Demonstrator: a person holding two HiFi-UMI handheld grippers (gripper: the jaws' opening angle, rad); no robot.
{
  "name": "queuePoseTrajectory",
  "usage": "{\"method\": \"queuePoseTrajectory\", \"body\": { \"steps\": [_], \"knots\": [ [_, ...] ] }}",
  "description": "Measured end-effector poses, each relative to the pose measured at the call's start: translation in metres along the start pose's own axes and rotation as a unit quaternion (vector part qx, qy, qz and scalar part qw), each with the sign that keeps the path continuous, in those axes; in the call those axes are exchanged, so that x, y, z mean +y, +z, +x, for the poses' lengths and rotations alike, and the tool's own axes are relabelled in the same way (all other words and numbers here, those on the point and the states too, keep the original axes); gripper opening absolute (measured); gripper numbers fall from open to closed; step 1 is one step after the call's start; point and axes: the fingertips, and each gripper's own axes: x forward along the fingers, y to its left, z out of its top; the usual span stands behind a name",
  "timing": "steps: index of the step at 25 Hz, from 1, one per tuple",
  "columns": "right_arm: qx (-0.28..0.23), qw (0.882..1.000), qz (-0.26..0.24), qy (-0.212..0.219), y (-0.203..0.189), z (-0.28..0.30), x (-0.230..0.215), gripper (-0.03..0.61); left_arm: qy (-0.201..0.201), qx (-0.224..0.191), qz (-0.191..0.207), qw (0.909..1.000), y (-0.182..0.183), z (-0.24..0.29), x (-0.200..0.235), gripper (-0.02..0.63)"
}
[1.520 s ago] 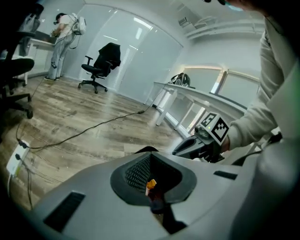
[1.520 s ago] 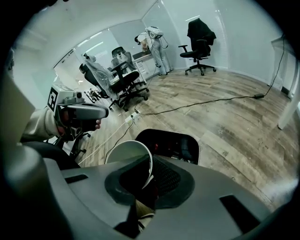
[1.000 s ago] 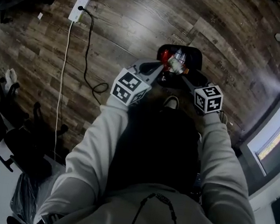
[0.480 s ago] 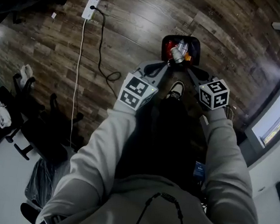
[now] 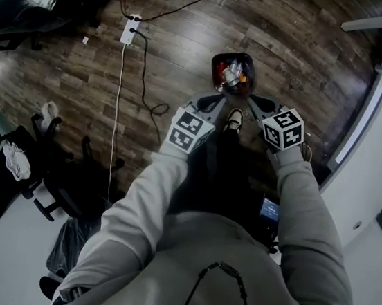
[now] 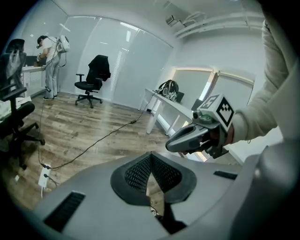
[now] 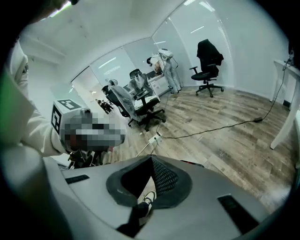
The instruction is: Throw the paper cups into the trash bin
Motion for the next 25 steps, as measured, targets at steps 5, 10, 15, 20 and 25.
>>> {"method": "queuePoseTrajectory", "body": {
  "steps": [5,10,15,20,25],
  "knots": [
    [-0.031,0.999,0.001,-0.021,0.032,-0.036,0.021,0.018,0.008,-0.016,-0.001,0.9998,0.028,-0.028,-0.014,0.0],
    [-0.078,0.997,-0.002,-0.024,0.083,-0.072,0.045,0.018,0.022,-0.051,0.017,0.9983,0.084,-0.072,-0.008,0.0],
    [-0.143,0.988,-0.046,-0.038,0.16,-0.121,0.067,0.018,0.047,-0.113,0.042,0.9916,0.164,-0.126,0.003,0.0],
    [-0.215,0.973,-0.081,-0.039,0.249,-0.174,0.104,0.018,0.065,-0.177,0.086,0.9782,0.252,-0.192,-0.006,0.0],
    [-0.28,0.947,-0.152,-0.036,0.336,-0.232,0.157,0.018,0.079,-0.247,0.145,0.9548,0.336,-0.263,-0.022,0.001]
  ]
}}
